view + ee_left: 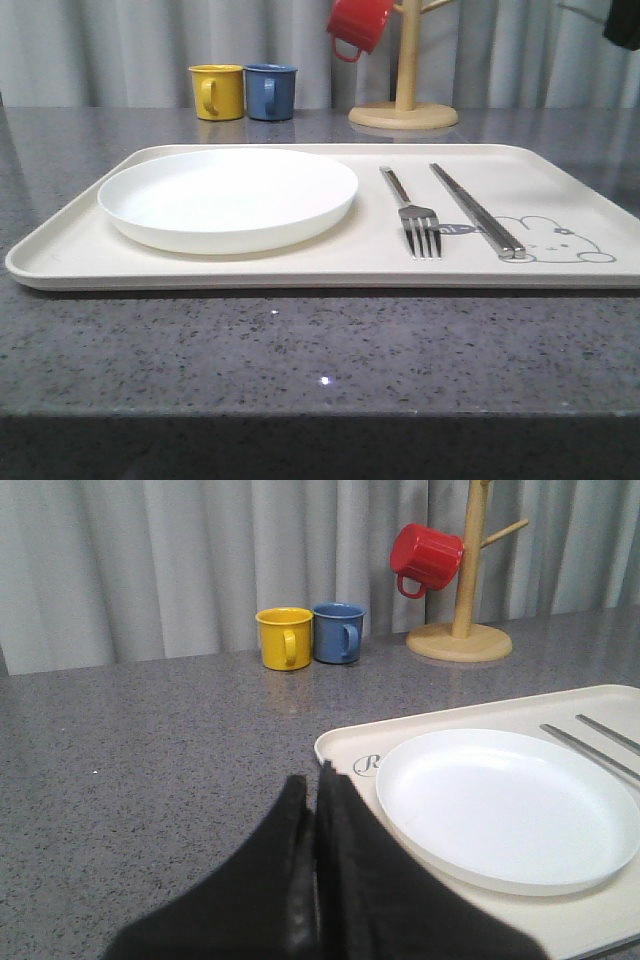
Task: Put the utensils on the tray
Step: 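Lower the spoon onto the tray beside the chopsticks and release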
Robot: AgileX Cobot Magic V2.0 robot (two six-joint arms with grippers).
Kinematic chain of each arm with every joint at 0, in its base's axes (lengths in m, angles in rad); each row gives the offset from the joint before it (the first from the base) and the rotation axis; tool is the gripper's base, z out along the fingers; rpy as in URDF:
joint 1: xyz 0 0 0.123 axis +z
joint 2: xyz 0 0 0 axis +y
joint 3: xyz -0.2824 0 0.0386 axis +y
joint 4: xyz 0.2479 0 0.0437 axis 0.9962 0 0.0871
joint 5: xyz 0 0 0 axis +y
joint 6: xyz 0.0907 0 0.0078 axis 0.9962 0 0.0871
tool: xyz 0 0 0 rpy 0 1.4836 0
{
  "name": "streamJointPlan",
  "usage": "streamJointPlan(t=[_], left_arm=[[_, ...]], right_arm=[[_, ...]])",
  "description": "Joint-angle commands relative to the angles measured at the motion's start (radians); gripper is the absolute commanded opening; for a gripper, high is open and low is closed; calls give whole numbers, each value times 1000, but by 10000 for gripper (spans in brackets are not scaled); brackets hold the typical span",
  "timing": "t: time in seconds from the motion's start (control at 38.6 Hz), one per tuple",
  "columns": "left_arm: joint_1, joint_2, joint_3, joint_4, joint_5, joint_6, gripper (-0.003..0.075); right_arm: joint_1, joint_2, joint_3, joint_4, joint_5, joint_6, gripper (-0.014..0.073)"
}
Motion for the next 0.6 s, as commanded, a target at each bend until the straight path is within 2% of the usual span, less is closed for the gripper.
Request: streamJointPlan(t=[0.0,0.57], left_arm=[[1,8,-28,-6,-83,-8,-18],[1,8,-28,-6,-83,-8,-18]], right_arm=[[39,0,-24,-3,77,48,22],[54,196,-24,-10,64,91,24]])
